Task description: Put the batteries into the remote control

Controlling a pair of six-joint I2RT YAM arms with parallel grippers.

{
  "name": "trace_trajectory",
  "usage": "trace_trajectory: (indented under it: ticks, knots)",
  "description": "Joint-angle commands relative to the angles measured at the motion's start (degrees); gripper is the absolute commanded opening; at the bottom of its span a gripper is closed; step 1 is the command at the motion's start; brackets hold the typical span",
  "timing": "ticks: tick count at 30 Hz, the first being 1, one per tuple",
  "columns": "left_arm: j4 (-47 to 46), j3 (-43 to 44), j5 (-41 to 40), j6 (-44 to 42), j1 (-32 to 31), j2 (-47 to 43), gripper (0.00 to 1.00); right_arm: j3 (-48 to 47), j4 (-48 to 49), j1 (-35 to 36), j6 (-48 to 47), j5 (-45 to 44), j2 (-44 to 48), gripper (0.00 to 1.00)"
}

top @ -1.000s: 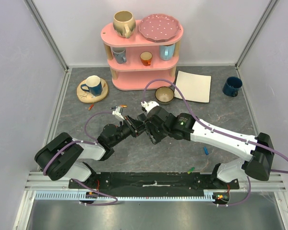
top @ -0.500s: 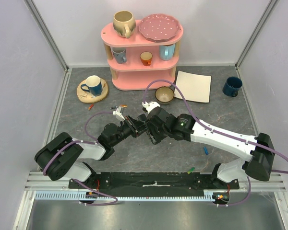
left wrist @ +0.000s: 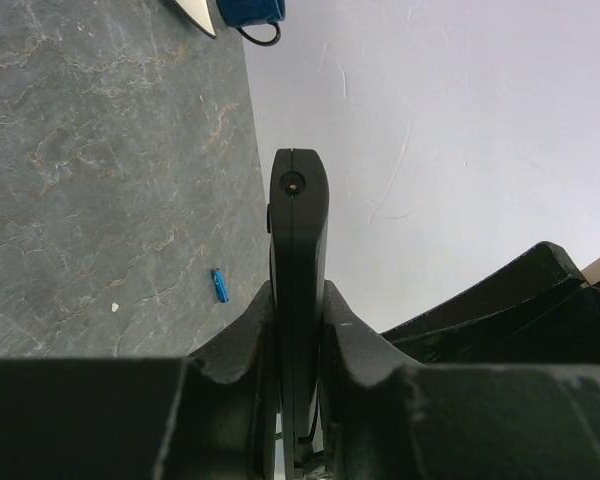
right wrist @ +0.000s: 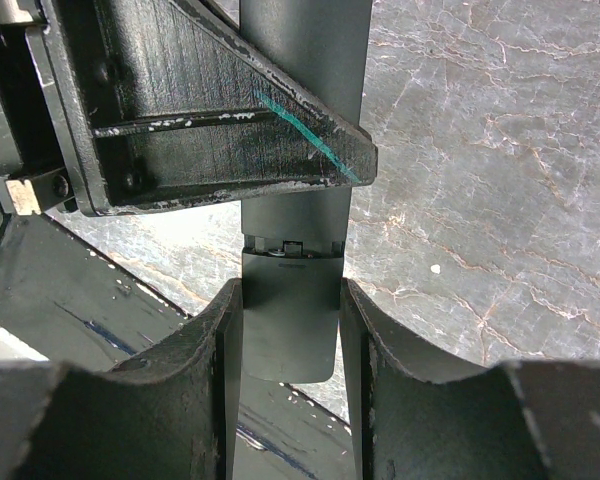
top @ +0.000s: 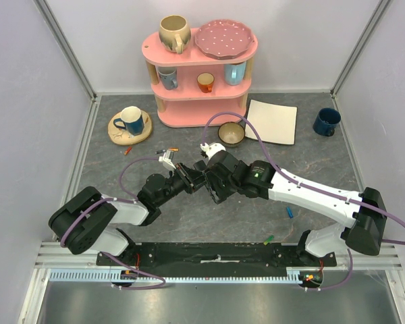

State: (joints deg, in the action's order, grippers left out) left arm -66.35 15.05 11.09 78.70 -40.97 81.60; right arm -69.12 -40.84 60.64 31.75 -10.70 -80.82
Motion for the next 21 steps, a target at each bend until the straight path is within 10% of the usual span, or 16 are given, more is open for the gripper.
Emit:
trace_trajectory:
  ticks: [1,21]
  knots:
    - [-8.27,1.83,0.86,3.39,-0.34,-1.45,0.02,0.39,-0.03,0.27,0.95,-0.9,0.75,0.32]
    - [-16.53,1.74,1.56,4.71,-0.34,-1.53,0.02,1.88,1.38,0.18,1.91,0.68,0.75,0.34]
